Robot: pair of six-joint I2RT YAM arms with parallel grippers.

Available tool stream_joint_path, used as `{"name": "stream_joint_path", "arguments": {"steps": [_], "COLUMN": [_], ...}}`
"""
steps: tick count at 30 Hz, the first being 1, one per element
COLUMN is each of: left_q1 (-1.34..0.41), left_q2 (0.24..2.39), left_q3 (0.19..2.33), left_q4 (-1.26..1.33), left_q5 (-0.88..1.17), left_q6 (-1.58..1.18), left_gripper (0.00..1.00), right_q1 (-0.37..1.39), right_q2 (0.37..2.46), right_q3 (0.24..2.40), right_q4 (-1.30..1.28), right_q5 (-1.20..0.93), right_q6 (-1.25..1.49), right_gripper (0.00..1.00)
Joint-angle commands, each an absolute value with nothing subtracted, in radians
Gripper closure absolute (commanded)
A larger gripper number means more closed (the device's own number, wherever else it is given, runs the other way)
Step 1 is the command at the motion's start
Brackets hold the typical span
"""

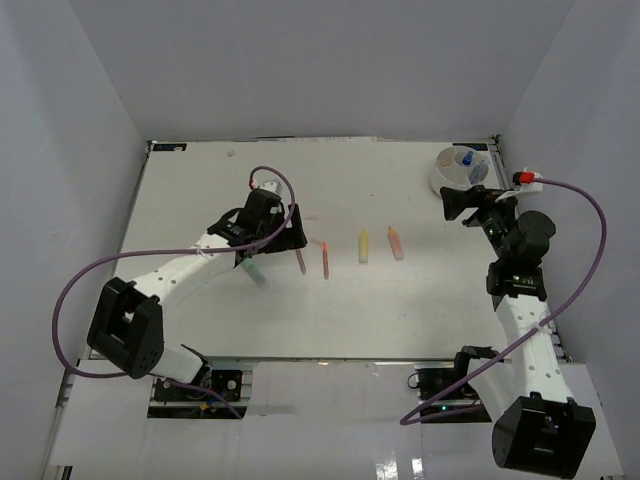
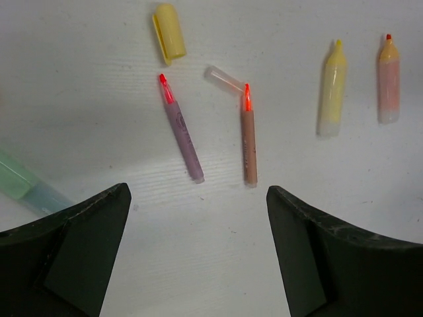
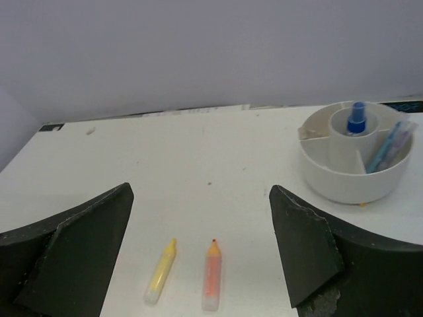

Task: Sort the stationery into containers
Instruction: Pick up the pen from the center of the board.

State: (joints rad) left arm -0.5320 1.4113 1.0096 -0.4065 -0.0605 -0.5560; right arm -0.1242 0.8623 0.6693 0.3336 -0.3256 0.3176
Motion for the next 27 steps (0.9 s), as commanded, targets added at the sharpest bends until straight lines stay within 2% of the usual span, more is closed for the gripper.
{"name": "stream_joint_path", "arguments": {"steps": [1, 11, 19, 24, 27], "left_q1": [-0.592, -0.672, -0.681, -0.681, -0.68], "left_q2": [1.456, 1.681, 1.798, 1.839, 1.859], "left_q3": [1.005, 1.14, 1.223, 1.238, 1.241], "left_q4": [-0.451, -0.555, -0.595, -0.597, -0.6], "left_q5": [-0.116, -0.229, -0.285, -0.29, -0.288], "left_q6": [-0.653, -0.704, -0.71, -0.718, -0.722], "left_gripper": [0.05, 0.29, 0.41, 0.45, 0.53], "right_q1": [-0.074, 0.06, 0.101, 0.11, 0.113], "right_q2": [0.83, 0.781, 0.782, 0.784, 0.785], "right_q3": [0.592, 0.537, 0.549, 0.551, 0.557], "right_q4": [0.492, 0.436, 0.38, 0.367, 0.356], "right_q5": [-0.436, -0.33, -0.282, -0.265, -0.262], "right_q6": [0.361, 0.256, 0.203, 0.189, 0.181], "right_gripper": [0.1, 0.1, 0.1, 0.1, 0.1]}}
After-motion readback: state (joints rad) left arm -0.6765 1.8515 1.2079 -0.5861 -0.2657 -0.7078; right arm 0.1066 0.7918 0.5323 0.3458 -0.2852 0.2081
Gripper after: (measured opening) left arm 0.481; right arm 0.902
